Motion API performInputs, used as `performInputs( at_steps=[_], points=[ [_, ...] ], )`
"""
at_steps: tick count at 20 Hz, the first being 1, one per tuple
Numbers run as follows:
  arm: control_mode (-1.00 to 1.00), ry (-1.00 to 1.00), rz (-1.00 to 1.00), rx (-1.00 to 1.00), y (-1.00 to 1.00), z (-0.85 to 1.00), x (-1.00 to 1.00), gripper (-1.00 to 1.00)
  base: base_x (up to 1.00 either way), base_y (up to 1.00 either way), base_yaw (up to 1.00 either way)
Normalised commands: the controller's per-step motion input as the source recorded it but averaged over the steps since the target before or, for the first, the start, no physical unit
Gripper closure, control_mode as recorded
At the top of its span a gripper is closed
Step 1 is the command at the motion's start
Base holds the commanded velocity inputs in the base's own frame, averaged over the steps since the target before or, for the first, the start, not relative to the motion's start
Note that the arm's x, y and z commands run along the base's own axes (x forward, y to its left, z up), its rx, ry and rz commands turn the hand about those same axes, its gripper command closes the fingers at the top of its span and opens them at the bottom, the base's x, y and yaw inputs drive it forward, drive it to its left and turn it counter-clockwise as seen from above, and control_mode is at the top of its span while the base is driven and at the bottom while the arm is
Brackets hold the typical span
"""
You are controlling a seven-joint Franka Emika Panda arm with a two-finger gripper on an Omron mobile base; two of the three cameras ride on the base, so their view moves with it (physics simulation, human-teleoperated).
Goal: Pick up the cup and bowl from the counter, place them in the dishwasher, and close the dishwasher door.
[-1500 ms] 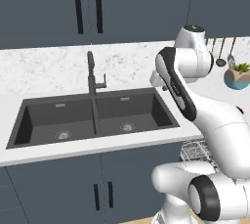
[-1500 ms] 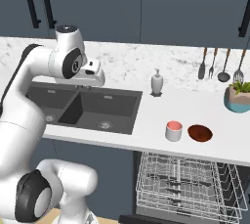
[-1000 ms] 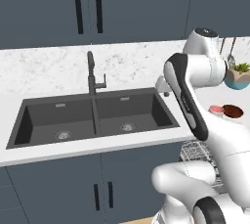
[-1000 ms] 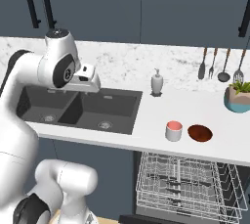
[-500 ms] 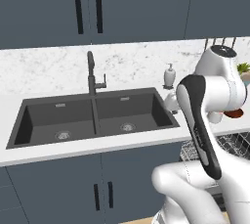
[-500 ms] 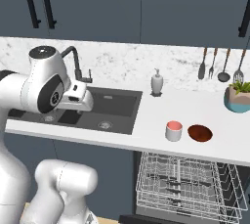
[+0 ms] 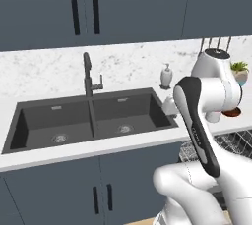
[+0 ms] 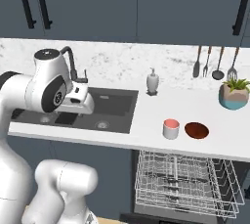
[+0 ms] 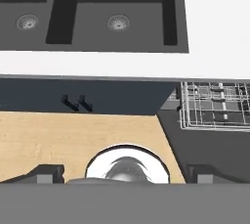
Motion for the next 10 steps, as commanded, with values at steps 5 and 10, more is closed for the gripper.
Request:
performInputs(
  at_steps=[5, 10],
  points=[
    [1.0, 0.0, 0.0, 0.0, 0.0, 0.0, 0.0, -1.0, -0.02, 0.73, -0.57],
    [1.0, 0.0, 0.0, 0.0, 0.0, 0.0, 0.0, -1.0, -0.02, 0.64, -0.7]
  ],
)
